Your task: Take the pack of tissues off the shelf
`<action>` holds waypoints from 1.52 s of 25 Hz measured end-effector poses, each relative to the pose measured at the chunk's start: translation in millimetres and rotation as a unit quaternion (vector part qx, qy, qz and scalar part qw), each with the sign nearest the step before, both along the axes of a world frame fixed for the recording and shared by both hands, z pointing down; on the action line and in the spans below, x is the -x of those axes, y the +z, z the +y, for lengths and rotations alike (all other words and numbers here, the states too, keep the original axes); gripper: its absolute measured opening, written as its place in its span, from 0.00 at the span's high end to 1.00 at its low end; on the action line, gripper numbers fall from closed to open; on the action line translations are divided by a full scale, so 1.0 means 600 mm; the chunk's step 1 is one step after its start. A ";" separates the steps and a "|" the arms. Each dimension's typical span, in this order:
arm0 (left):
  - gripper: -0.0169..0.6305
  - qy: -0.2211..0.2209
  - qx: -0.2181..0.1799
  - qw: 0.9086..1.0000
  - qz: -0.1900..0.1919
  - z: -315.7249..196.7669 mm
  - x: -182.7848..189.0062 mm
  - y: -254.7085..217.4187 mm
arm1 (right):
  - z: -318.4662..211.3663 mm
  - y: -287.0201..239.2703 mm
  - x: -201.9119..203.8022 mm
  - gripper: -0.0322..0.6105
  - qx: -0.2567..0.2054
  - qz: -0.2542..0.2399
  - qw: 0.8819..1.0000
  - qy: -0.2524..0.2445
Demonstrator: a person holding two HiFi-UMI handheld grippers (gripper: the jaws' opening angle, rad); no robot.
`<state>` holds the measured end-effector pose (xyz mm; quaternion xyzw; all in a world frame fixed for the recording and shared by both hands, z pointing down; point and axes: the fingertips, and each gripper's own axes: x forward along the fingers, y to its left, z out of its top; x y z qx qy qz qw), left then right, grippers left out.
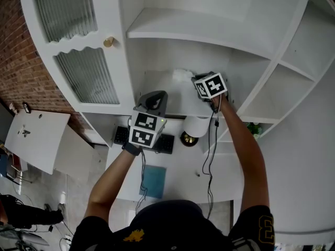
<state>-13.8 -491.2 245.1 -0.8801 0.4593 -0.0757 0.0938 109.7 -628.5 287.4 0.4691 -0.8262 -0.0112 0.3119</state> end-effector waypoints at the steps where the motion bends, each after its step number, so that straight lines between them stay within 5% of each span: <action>1: 0.95 0.000 0.000 1.000 0.001 0.002 -0.001 -0.001 | 0.004 -0.002 0.000 0.88 -0.003 -0.004 1.000 0.001; 18: 0.95 0.009 -0.012 1.000 0.008 0.073 -0.006 -0.012 | 0.123 -0.029 -0.041 0.88 -0.047 -0.096 0.993 0.043; 38: 0.95 0.061 -0.002 0.997 0.053 0.192 -0.043 0.009 | 0.411 -0.060 -0.091 0.88 -0.154 -0.207 0.961 0.098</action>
